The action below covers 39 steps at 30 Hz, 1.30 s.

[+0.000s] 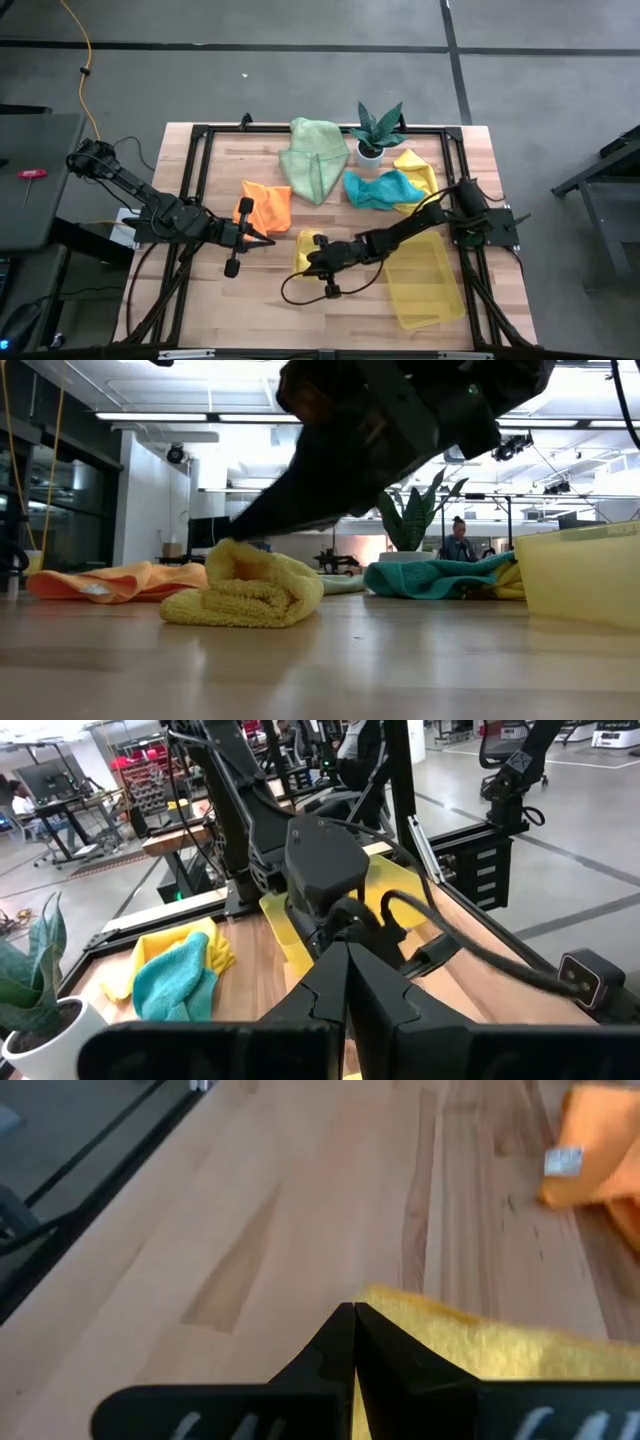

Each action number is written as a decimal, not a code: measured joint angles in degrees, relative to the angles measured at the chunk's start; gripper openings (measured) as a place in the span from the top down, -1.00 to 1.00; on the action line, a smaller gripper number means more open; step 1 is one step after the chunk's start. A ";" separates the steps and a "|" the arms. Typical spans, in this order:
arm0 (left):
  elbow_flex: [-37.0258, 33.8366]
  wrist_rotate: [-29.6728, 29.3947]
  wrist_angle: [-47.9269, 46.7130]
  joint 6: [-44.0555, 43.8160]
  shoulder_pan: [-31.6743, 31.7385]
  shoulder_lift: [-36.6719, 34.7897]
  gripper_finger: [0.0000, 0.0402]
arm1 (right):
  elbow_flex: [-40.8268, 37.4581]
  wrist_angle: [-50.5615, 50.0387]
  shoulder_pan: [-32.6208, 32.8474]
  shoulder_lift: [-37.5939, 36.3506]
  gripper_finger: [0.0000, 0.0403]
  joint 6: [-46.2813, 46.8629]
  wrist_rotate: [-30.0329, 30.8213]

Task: Fold microfiber towels
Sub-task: Fold the left yellow microfiber cloth

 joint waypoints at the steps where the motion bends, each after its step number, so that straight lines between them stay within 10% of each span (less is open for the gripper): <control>1: 0.00 0.00 0.02 0.00 0.00 0.00 1.00 | 0.15 -0.12 -0.09 0.35 1.00 -0.07 -0.02; 21: 0.02 0.01 -0.48 -0.18 -0.01 0.01 1.00 | 10.93 -8.09 -1.58 6.75 1.00 -3.91 -5.95; 39: 0.02 0.20 -1.75 -0.61 -0.02 0.02 1.00 | 10.62 -24.36 -6.65 0.80 1.00 -7.93 17.77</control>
